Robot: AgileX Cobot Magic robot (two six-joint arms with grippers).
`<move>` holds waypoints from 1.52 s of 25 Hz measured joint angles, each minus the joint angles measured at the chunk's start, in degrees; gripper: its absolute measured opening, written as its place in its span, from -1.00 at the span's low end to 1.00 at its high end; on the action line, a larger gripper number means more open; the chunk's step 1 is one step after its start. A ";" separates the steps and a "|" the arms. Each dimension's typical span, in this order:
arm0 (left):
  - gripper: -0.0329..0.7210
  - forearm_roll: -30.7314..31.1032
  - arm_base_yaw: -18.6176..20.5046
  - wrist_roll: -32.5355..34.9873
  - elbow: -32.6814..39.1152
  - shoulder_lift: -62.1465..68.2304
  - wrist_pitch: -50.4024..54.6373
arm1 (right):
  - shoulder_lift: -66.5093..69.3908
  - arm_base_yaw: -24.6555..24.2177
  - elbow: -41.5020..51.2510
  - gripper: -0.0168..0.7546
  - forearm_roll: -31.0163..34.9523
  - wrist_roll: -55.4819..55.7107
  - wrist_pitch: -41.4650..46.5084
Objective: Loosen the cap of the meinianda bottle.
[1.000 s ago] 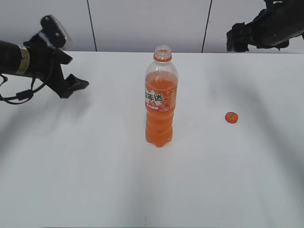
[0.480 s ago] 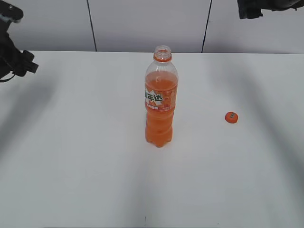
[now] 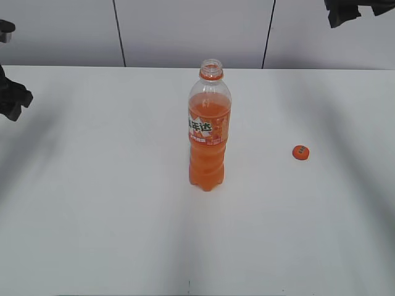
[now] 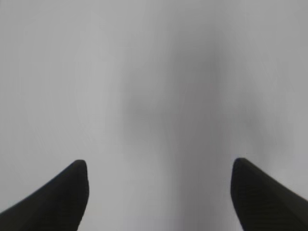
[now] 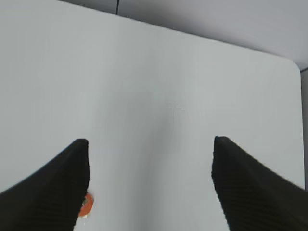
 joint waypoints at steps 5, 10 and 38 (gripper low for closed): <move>0.55 -8.99 0.00 5.92 -9.11 0.00 13.63 | 0.00 0.00 -3.00 0.59 3.17 0.00 11.08; 0.55 -14.80 0.00 7.59 -18.06 -0.02 25.99 | 0.00 0.00 -6.18 0.59 6.29 -1.50 22.71; 0.55 -19.69 5.17 10.36 -3.92 -24.26 28.38 | -22.29 -9.61 8.67 0.59 13.58 -7.57 25.03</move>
